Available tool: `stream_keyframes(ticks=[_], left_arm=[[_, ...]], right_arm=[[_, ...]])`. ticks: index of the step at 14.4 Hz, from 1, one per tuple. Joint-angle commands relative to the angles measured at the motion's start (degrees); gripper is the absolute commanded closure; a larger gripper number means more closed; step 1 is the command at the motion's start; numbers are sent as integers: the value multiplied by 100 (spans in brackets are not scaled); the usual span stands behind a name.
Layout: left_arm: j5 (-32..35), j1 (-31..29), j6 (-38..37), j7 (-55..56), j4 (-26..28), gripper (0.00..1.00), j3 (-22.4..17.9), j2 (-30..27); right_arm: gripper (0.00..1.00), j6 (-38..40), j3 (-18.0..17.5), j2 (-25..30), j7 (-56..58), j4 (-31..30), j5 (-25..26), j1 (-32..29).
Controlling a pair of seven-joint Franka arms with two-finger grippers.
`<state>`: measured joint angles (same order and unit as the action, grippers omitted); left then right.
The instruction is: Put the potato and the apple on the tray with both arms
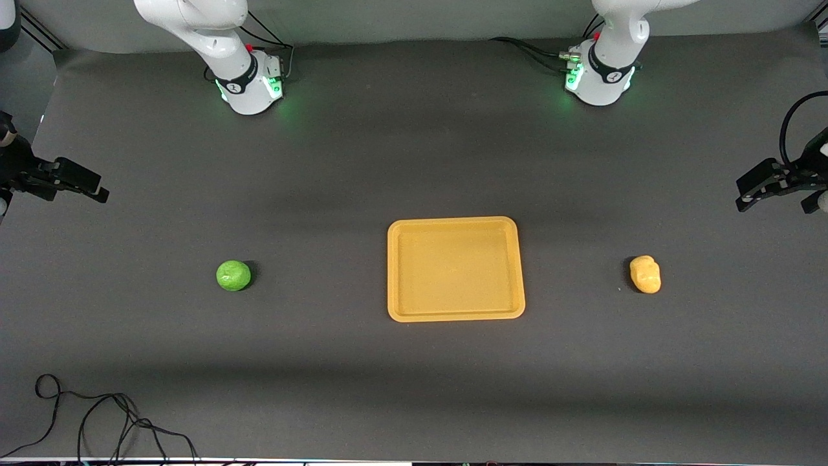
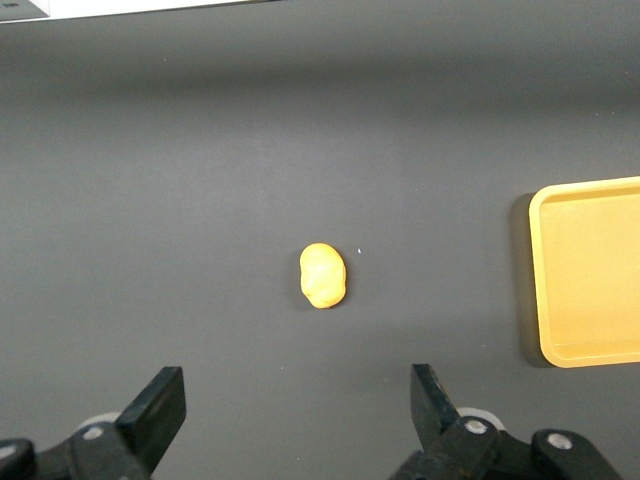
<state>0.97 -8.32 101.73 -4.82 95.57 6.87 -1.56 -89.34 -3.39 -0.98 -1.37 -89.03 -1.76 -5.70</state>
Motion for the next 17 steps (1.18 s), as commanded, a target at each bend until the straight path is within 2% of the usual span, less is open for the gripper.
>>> stream_keyframes(ticks=[1,8,11,14,17], left_arm=[[-45,58,-83,-36,-82,0,-37,7],[-45,67,-92,147,-73,0,-37,42],[-45,32,-74,105,-47,0,-45,121],[-45,49,-101,87,49,0,-45,445],[-36,76,22,43,67,0,-45,1129]], right_arm=[[0,154,23,-148,401,97,-18,-28],[2,268,23,-174,392,79,-18,34],[2,-239,14,-183,436,-324,-9,95],[0,-741,5,-428,418,-624,-9,130],[0,-1180,5,-684,419,-843,9,166]])
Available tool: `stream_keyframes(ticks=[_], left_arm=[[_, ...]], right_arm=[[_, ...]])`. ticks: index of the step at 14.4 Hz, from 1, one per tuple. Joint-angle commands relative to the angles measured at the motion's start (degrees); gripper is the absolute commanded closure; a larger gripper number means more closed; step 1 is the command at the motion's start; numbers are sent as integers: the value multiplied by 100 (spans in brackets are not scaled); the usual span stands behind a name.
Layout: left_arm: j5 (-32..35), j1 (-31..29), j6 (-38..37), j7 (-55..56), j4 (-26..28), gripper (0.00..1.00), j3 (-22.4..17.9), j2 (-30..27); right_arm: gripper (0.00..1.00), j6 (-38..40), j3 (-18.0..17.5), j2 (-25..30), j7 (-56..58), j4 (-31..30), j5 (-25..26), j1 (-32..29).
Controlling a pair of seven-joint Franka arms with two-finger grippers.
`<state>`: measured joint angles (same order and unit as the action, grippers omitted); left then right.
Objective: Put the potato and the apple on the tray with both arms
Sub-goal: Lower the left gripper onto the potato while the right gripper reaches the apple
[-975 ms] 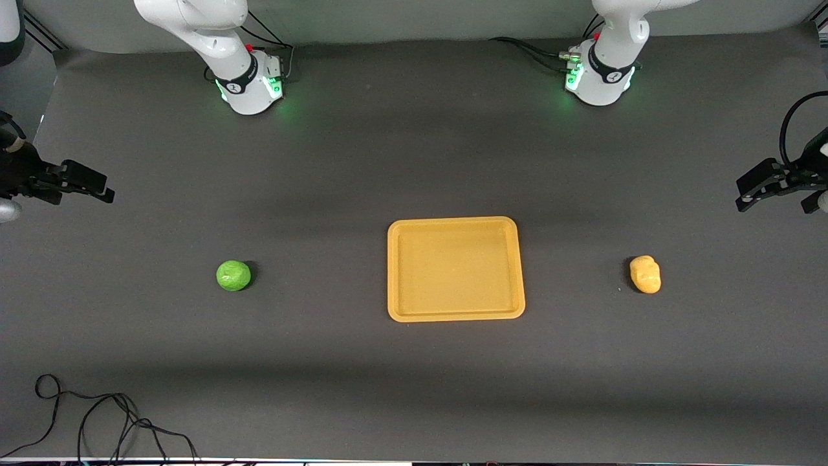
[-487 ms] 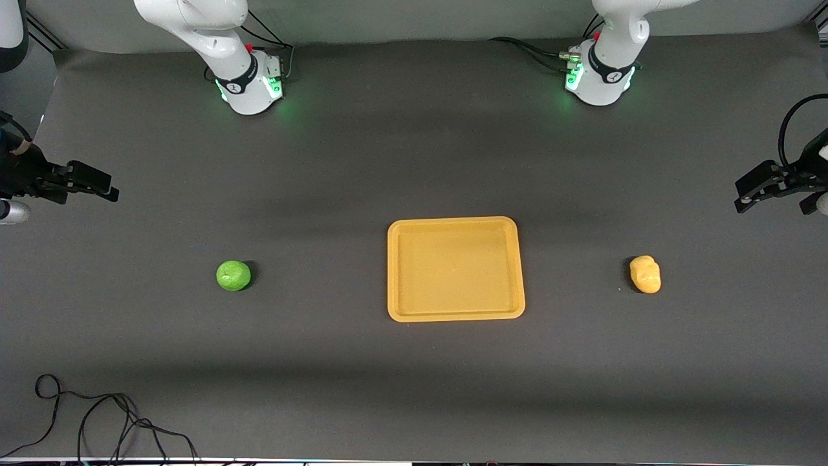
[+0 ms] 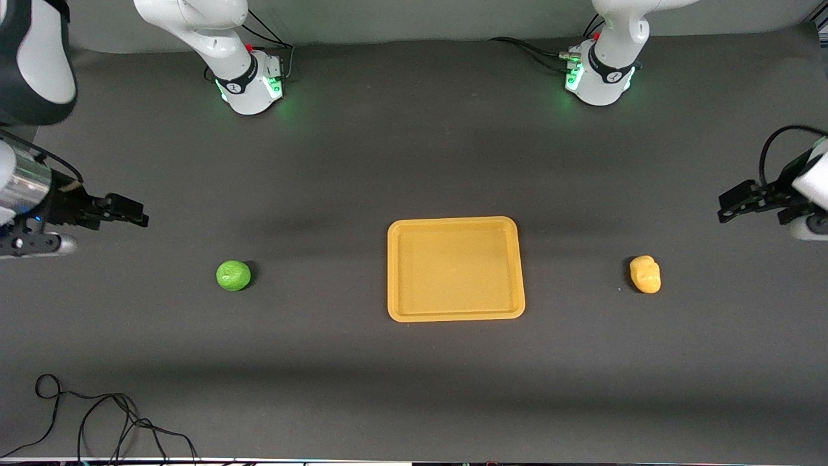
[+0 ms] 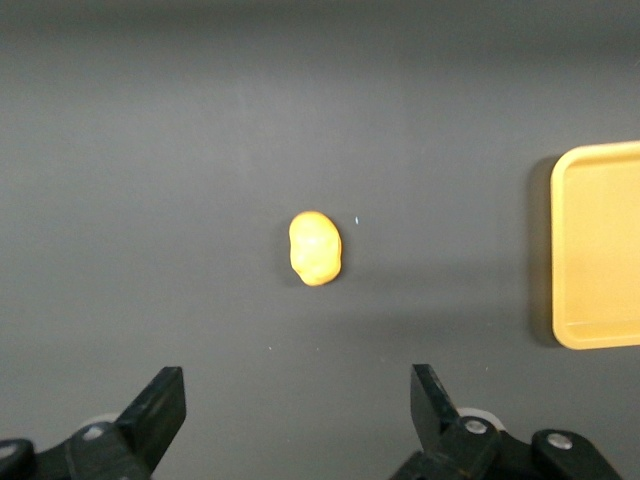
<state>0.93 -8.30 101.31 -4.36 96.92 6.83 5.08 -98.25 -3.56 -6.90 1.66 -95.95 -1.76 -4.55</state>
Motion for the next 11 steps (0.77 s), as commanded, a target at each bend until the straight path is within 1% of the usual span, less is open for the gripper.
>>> stream_keyframes(ticks=[1,3,4,6,8,9,11], left_arm=[[-14,74,221,-46,-59,0,-41,729],[65,83,607,-213,11,0,-41,1169],[74,83,792,-223,63,0,-41,1406],[74,74,1187,-223,160,0,-41,1750],[83,65,1748,-223,475,0,-50,1952],[83,56,2143,-197,729,0,-50,2014],[109,30,2873,-135,1090,0,-76,2277]], right_arm=[[0,-492,22,-162,124,-292,9,50],[0,-800,22,-320,141,-503,104,68],[0,-871,22,-330,141,-582,262,85],[0,-1177,22,-339,106,-889,325,77],[1,-1643,22,-356,89,-1258,343,77],[0,-1802,22,-426,89,-1373,343,77],[1,-1900,22,-663,89,-1392,334,68]])
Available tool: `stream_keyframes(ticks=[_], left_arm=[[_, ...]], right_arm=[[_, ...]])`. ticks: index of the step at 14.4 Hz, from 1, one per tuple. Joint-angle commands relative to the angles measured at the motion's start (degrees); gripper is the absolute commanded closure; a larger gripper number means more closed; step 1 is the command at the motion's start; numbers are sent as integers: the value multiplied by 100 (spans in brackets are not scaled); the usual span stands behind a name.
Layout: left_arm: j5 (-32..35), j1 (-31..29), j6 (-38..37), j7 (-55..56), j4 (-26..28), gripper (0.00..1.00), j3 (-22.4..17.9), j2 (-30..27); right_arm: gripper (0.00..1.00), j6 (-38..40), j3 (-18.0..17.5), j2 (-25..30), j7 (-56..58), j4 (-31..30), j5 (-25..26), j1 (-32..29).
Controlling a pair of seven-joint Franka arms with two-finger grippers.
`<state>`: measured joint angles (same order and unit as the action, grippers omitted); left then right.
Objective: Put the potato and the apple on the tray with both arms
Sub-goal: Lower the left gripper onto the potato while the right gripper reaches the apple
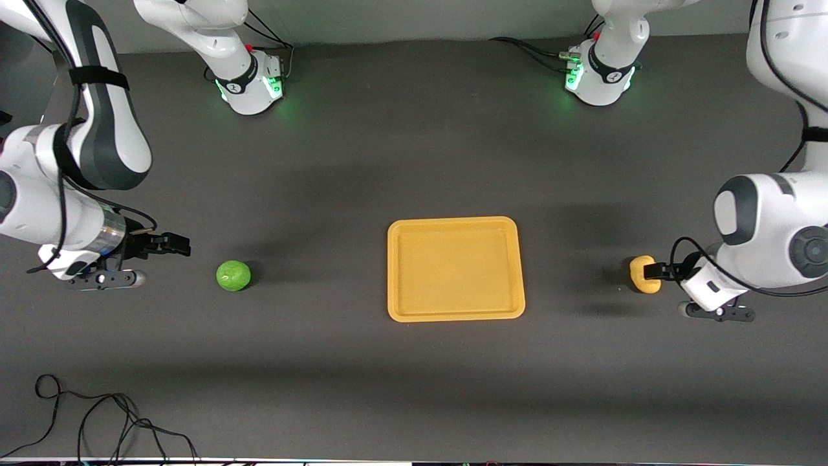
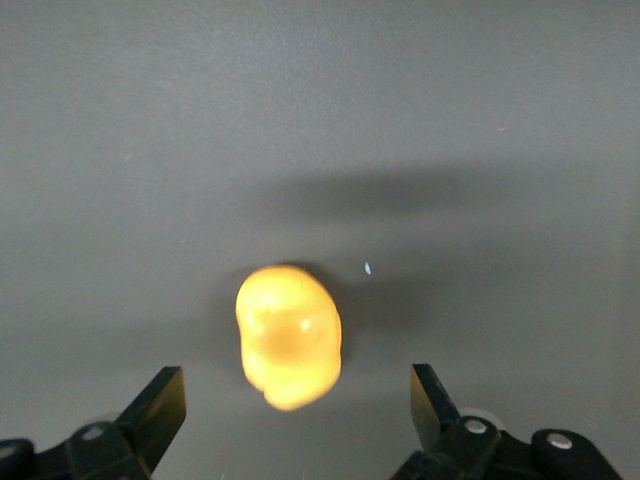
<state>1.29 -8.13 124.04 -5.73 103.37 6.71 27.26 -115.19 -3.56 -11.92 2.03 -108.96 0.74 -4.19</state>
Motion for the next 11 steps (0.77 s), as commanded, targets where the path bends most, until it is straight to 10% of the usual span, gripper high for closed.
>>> stream_keyframes(ticks=[1,5,8,11], left_arm=[[108,-13,891,2,577,0,-64,208],[196,-13,1412,11,851,7,-82,376],[196,-22,1334,20,851,50,-82,341],[196,22,1141,308,825,70,-73,61]], right_arm=[[1,-327,22,-266,52,-99,85,41],[1,-1301,22,-399,35,-695,85,67],[1,-2006,22,-565,35,-1215,85,85],[1,-2007,4,-724,-61,-1216,-169,76]])
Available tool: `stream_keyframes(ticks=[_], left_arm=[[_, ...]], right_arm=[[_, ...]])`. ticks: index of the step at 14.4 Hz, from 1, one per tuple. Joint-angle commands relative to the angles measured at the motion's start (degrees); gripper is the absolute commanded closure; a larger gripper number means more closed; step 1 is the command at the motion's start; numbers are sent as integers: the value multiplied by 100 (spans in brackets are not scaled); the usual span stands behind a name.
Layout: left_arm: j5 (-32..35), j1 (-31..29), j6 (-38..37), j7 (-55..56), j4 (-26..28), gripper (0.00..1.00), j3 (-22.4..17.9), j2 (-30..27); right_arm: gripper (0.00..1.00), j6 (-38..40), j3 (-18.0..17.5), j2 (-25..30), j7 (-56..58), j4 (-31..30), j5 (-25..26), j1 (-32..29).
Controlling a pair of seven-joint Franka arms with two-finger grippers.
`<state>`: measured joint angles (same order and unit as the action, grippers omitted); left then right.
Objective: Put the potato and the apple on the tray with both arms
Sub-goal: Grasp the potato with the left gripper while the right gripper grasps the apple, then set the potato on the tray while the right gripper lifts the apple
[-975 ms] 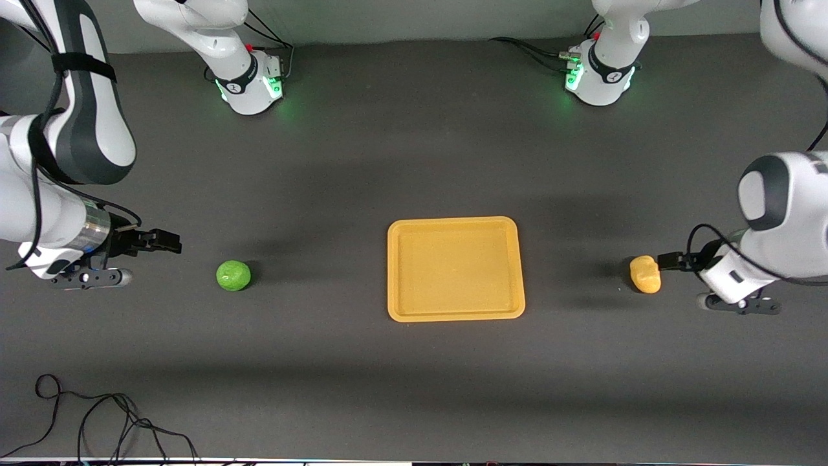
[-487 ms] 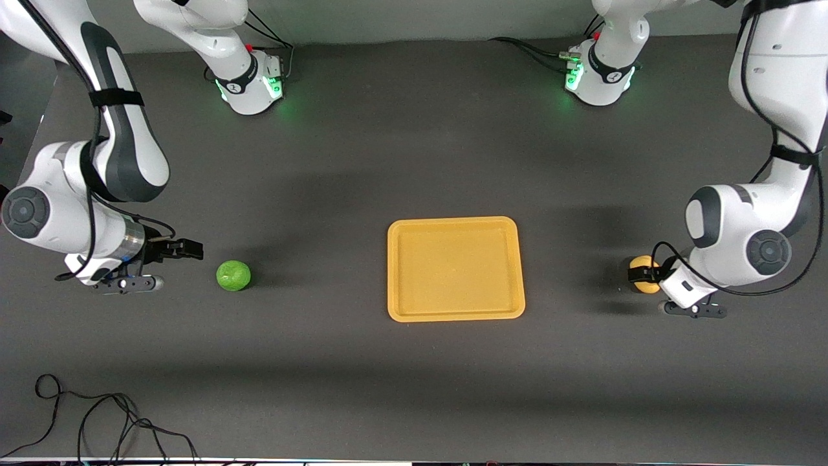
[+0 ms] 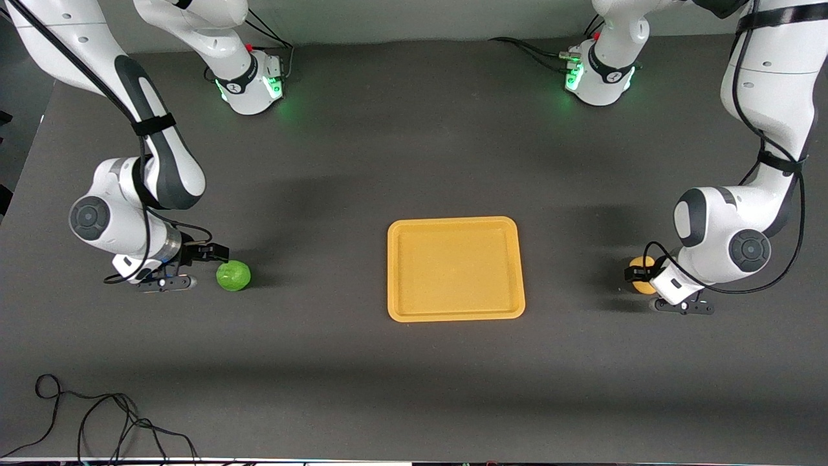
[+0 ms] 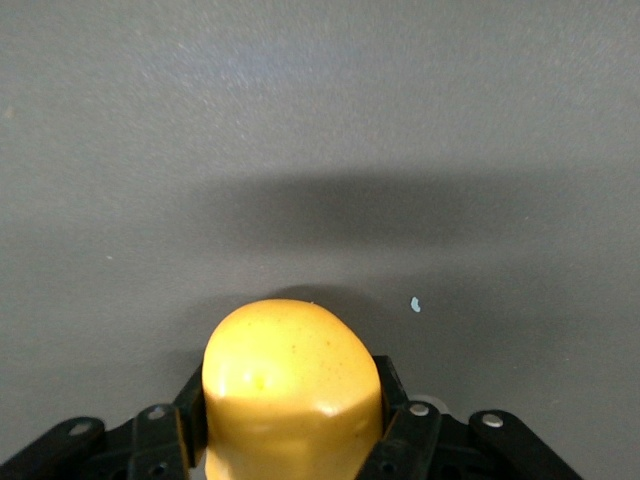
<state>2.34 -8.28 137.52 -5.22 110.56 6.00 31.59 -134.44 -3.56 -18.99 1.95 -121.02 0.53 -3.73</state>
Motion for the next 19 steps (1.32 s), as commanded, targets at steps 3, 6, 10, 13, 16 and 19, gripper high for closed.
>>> stream_keyframes(ticks=[3,6,10,13,16,19], left_arm=[[91,298,-1031,888,71,70,51,-1064],[12,1097,-1728,1915,-34,69,60,-1497],[3,2232,-1773,3192,-175,68,59,-1384],[12,2909,-1117,3929,-333,64,51,-928],[117,3437,-543,4397,-325,61,42,-392],[415,3544,-131,4748,-325,54,33,-57]], right_arm=[[1,-265,13,-209,-55,43,-422,197],[3,-644,13,-394,-72,87,-439,197],[12,-1039,13,-833,-169,175,-484,241],[58,-1023,13,-862,-195,262,-484,312],[65,54,-5,-537,-247,806,-484,390],[65,1049,4,-378,-940,1614,-431,881]])
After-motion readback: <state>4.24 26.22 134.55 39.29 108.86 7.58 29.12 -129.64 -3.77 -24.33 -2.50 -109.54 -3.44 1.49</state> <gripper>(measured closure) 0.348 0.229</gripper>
